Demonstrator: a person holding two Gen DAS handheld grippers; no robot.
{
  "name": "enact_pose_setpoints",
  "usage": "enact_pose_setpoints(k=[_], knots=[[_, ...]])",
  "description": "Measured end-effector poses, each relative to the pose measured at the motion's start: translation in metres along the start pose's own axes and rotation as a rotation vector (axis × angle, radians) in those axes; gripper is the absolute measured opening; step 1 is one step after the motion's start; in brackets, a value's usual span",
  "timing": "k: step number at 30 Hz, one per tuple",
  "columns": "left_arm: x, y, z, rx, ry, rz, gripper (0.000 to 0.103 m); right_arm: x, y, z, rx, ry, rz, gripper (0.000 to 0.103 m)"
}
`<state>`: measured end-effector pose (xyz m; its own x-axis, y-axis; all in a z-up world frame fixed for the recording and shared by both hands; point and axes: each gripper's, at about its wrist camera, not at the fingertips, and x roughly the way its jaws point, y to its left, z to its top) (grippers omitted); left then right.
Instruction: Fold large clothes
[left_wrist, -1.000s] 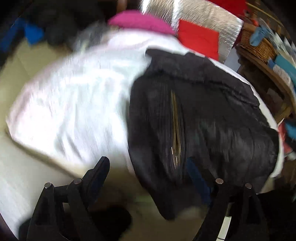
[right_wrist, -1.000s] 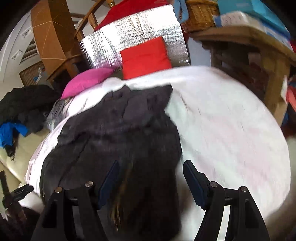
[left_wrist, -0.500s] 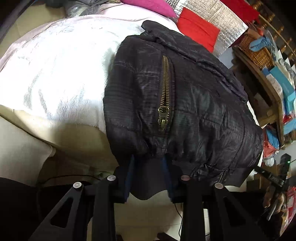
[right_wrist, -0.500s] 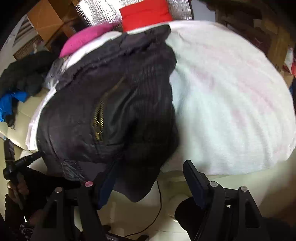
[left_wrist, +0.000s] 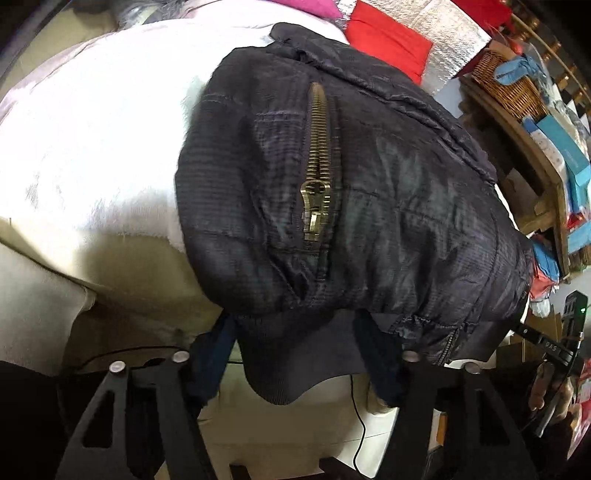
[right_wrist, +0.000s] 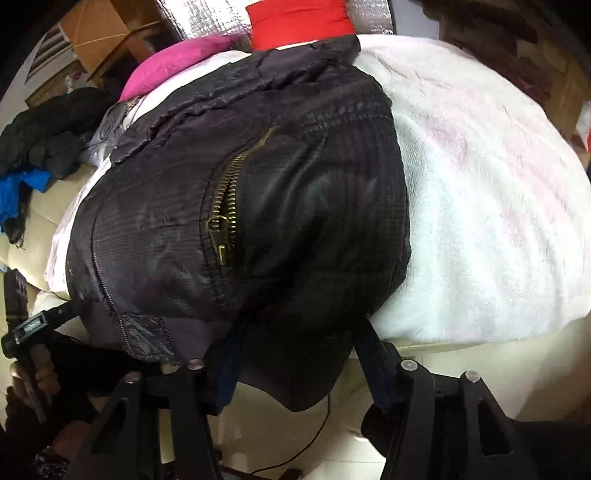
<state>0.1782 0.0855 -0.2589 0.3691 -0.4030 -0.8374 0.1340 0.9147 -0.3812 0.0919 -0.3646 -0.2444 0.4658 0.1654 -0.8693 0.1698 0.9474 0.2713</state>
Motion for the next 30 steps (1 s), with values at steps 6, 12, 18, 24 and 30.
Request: enact_pose_setpoints(k=[6, 12, 18, 24, 30], knots=[[0.022, 0.005, -0.004, -0.051, 0.121, -0.06, 0.074, 0.025, -0.002, -0.005, 0.053, 0.113, 0.027, 0.062], [0.013, 0.007, -0.004, -0.046, 0.082, -0.064, 0.012, -0.004, -0.001, -0.006, 0.033, 0.025, 0.069, 0.022], [0.014, 0.01, -0.005, -0.047, 0.102, -0.058, 0.025, -0.018, -0.001, -0.008, -0.002, 0.033, 0.089, 0.022], [0.036, 0.004, -0.01, -0.033, 0.2, -0.087, 0.061, 0.023, -0.015, 0.002, 0.091, 0.166, 0.117, 0.039], [0.016, -0.004, -0.008, 0.012, 0.152, -0.095, 0.008, -0.007, -0.003, 0.002, 0.008, 0.075, 0.13, 0.019]])
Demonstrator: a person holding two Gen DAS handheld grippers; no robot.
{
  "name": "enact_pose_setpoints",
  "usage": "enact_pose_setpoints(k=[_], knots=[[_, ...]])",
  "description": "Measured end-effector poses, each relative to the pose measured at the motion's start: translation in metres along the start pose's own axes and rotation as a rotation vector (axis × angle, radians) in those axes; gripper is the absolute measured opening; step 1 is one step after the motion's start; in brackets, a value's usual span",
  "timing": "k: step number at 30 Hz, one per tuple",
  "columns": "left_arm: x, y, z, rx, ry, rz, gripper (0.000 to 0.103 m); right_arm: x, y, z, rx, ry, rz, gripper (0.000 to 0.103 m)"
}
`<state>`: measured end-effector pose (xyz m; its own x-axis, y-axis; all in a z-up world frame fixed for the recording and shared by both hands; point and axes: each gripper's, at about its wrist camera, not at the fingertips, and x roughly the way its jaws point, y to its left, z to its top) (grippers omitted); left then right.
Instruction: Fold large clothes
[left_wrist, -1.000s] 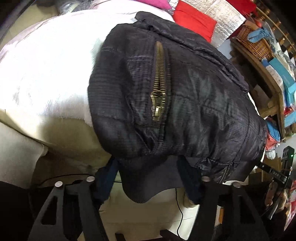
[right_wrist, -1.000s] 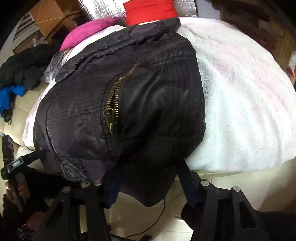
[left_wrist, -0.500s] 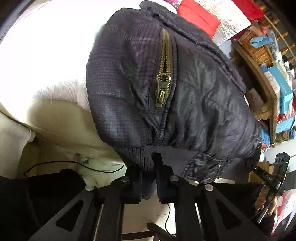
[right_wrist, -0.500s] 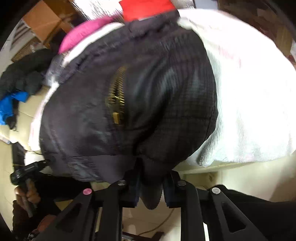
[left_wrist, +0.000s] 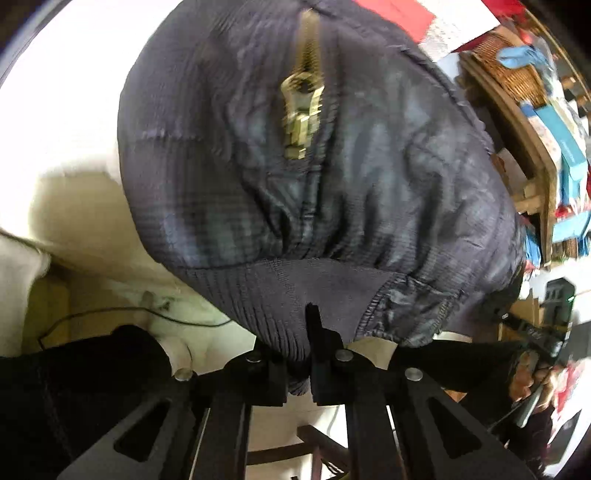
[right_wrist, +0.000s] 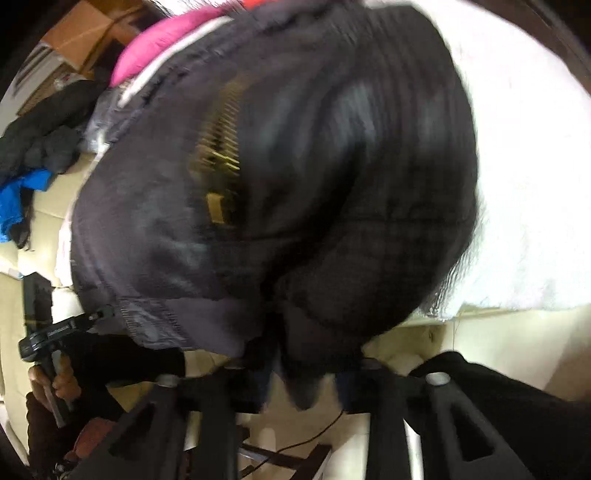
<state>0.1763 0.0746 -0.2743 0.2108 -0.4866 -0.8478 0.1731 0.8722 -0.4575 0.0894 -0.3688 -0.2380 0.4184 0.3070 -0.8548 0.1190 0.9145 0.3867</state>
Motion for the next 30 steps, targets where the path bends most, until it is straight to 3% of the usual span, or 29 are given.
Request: enact_pose_setpoints(k=[5, 9, 13, 17, 24, 30], knots=[[-0.049, -0.025, -0.002, 0.092, -0.093, -0.066, 0.008, -0.052, 0.024, 0.002, -0.085, -0.105, 0.012, 0.018], [-0.103, -0.043, 0.018, 0.151, -0.186, -0.124, 0.008, -0.095, 0.041, 0.018, -0.149, -0.215, 0.021, 0.017], [-0.146, -0.068, 0.063, 0.209, -0.288, -0.174, 0.008, -0.128, 0.06, 0.049, -0.21, -0.33, 0.021, 0.017], [-0.168, -0.083, 0.128, 0.217, -0.36, -0.191, 0.008, -0.142, 0.074, 0.095, -0.228, -0.411, 0.024, 0.017], [-0.138, -0.101, 0.26, 0.187, -0.444, -0.151, 0.008, -0.113, 0.069, 0.215, -0.141, -0.495, 0.034, 0.017], [-0.074, -0.088, 0.365, 0.148, -0.379, -0.119, 0.008, -0.054, 0.039, 0.316, -0.049, -0.466, 0.037, 0.017]])
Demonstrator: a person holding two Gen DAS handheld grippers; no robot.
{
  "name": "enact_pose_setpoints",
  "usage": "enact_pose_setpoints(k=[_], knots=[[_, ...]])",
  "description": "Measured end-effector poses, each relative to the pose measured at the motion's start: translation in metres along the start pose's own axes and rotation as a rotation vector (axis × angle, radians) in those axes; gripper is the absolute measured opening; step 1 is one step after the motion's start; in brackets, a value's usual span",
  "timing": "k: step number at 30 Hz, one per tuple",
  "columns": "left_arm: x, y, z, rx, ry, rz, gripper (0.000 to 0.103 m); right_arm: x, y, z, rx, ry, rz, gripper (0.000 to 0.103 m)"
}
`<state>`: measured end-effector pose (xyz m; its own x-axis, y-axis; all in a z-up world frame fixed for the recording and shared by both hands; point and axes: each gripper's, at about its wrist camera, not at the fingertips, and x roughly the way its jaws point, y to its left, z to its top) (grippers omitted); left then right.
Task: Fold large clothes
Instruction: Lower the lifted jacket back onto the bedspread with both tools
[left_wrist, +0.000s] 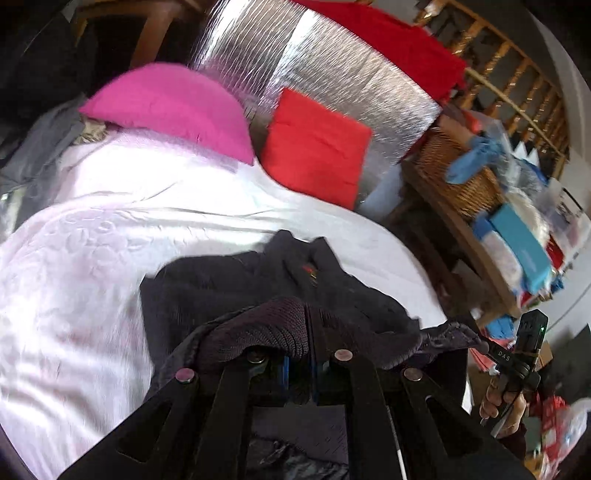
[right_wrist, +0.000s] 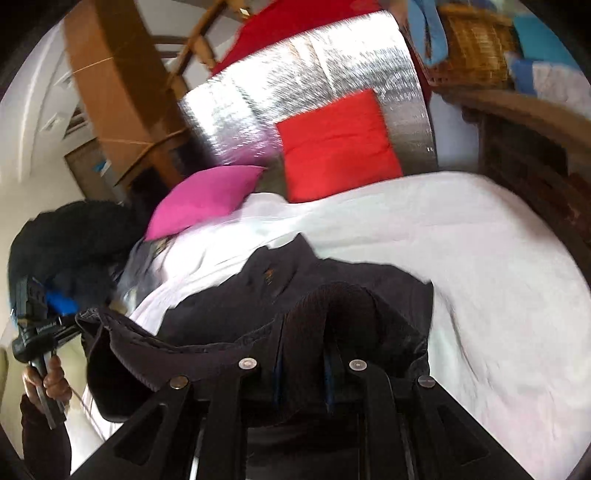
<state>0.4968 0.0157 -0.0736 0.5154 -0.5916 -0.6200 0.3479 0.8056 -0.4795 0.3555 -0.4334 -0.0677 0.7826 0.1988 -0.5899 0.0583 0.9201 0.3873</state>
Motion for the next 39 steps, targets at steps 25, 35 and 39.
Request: enact_pose_setpoints(k=[25, 35, 39], knots=[[0.051, 0.097, 0.028, -0.343, -0.157, -0.008, 0.089, 0.1, -0.12, 0.046, 0.501, -0.194, 0.169, 0.094], [-0.003, 0.085, -0.098, -0.444, -0.038, 0.299, 0.089, 0.047, -0.095, -0.022, 0.337, -0.013, -0.092, 0.093], [-0.001, 0.09, -0.103, -0.44, -0.051, 0.29, 0.089, 0.059, -0.089, -0.036, 0.309, 0.028, -0.082, 0.092]])
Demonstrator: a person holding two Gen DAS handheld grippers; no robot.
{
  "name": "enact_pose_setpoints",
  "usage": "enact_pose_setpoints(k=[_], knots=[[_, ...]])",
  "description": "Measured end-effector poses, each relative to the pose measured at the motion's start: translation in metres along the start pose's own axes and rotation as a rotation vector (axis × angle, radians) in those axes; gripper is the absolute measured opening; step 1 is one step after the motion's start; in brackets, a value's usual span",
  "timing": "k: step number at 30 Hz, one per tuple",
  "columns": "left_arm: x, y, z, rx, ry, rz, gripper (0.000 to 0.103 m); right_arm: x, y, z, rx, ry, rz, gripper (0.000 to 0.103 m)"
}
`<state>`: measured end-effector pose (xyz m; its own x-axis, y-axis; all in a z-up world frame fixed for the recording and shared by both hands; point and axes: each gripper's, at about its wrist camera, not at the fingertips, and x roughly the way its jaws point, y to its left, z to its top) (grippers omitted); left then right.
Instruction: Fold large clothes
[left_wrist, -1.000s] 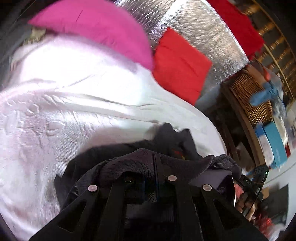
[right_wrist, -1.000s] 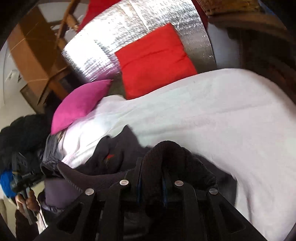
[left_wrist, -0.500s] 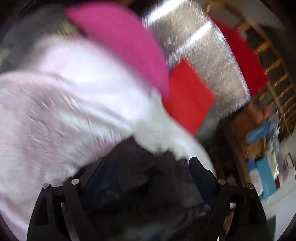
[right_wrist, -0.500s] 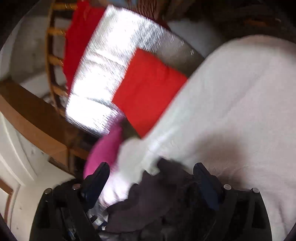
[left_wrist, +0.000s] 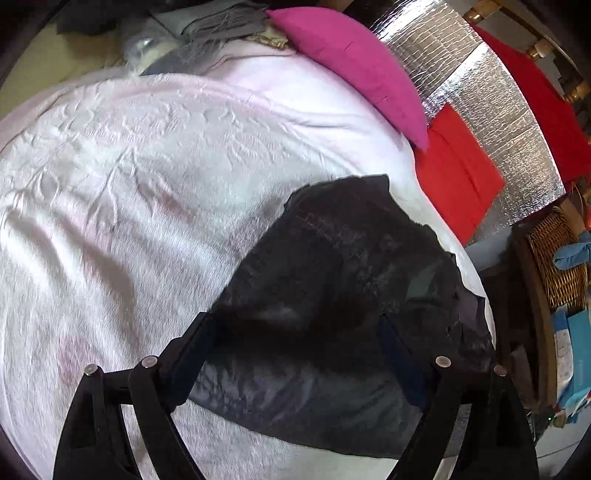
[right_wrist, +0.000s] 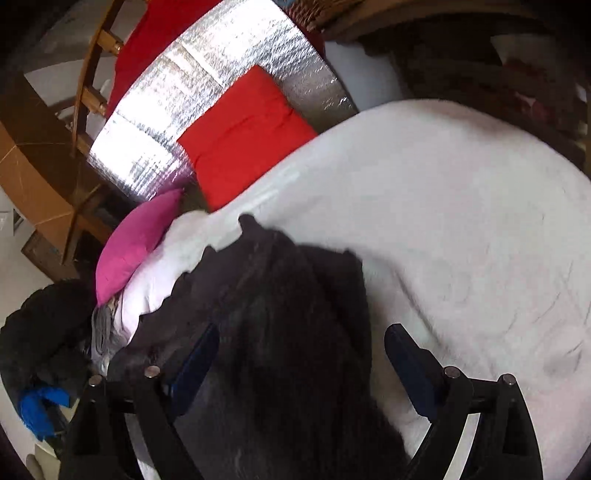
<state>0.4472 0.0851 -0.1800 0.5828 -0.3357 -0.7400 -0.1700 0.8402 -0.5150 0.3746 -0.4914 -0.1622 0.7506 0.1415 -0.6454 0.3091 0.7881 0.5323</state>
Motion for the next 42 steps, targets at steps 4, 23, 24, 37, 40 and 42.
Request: enact_pose_setpoints(k=[4, 23, 24, 37, 40, 42], knots=[[0.008, -0.015, 0.004, 0.089, -0.008, 0.035, 0.047, 0.027, 0.019, -0.01, -0.133, 0.087, -0.137, 0.034], [0.002, -0.026, 0.011, 0.16, -0.042, 0.072, 0.064, 0.004, 0.005, -0.006, 0.025, 0.004, -0.066, 0.047], [-0.008, -0.025, 0.005, 0.158, -0.05, 0.067, 0.065, -0.006, 0.003, -0.009, 0.039, -0.016, -0.041, 0.077], [-0.03, 0.008, -0.079, -0.034, 0.134, -0.076, 0.076, -0.053, 0.0, -0.087, 0.215, 0.069, 0.248, 0.082], [-0.024, 0.009, -0.076, -0.059, 0.108, -0.076, 0.076, -0.036, 0.006, -0.096, 0.229, 0.102, 0.218, 0.082], [-0.014, 0.011, -0.072, -0.099, 0.105, -0.082, 0.077, -0.027, 0.002, -0.096, 0.264, 0.106, 0.215, 0.082]])
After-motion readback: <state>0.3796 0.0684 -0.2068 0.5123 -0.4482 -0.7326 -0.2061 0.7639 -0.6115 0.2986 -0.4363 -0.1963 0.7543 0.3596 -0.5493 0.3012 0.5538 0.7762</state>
